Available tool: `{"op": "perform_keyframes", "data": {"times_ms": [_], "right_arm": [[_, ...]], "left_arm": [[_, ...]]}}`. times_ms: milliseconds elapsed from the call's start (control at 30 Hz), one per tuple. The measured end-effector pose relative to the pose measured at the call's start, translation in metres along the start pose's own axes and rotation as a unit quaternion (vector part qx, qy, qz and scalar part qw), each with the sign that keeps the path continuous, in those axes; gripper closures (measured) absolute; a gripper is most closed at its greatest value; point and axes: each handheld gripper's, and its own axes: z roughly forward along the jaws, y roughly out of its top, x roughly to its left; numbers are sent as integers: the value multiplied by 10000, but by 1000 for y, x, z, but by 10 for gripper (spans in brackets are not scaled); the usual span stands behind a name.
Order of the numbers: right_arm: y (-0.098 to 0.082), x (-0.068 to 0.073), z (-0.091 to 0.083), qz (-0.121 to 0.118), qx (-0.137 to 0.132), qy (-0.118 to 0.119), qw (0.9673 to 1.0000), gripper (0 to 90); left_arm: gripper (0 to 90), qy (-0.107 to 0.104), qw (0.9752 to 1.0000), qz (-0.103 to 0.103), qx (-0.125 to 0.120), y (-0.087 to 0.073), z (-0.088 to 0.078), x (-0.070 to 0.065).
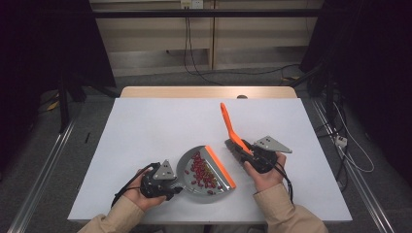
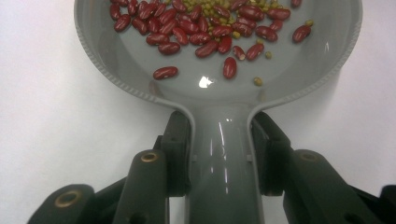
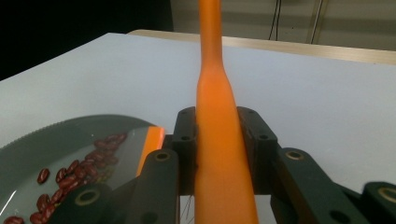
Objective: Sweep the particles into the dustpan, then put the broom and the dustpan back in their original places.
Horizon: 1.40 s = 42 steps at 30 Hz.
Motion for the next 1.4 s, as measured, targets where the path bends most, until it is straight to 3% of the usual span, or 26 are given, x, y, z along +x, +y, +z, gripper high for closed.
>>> {"op": "perform_keyframes", "data": {"times_ms": [33, 67, 100, 133, 167, 200, 267, 300, 333, 367, 400, 467, 600, 667, 800, 1033, 1400], "right_arm": [[0, -2, 0, -6, -9, 0, 10000, 708], [0, -3, 0, 2, -24, -12, 10000, 708], [0, -4, -1, 10, -12, -27, 10000, 708], [1, -5, -1, 18, -7, -18, 10000, 708], [1, -6, 0, 21, -11, -22, 10000, 708], [1, -7, 0, 29, -6, -31, 10000, 708], [1, -8, 0, 18, 7, -35, 10000, 708], [1, -9, 0, 21, 18, -32, 10000, 708], [1, -9, -1, 36, 43, -29, 10000, 708], [2, -10, 0, 48, 34, -19, 10000, 708], [2, -11, -1, 41, 35, -30, 10000, 708], [3, -12, -1, 40, 44, -32, 10000, 708], [4, -14, -1, 15, 57, -63, 10000, 708], [4, -15, -1, 13, 59, -46, 10000, 708], [5, -17, -1, 43, 44, -50, 10000, 708], [7, -24, -2, 100, 11, -90, 9999, 708], [7, -33, -5, 124, -5, -194, 9997, 708]], "left_arm": [[632, -21, 10000, -3, -40, 0, -2, 2], [632, 133, 9998, -81, -83, 0, -3, 1], [632, 48, 9998, -95, -195, -1, -4, 4], [632, 172, 9994, -155, -248, 0, -6, 4], [632, 57, 9993, -199, -317, -1, -7, 7], [632, 172, 9990, -252, -321, -1, -8, 8], [631, 140, 9988, -280, -374, -2, -11, 14], [631, 290, 9982, -344, -395, -2, -12, 14], [631, 235, 9977, -417, -486, -3, -13, 16], [631, 193, 9974, -485, -497, -3, -15, 18], [631, 369, 9967, -511, -513, -3, -16, 19], [631, 320, 9961, -603, -565, -4, -19, 23], [631, 440, 9948, -707, -593, -6, -21, 29], [631, 600, 9939, -719, -574, -6, -22, 31], [631, 644, 9921, -872, -633, -7, -25, 39], [630, 909, 9870, -1121, -711, -9, -28, 49], [630, 1360, 9751, -1583, -755, -18, -31, 65]]}}
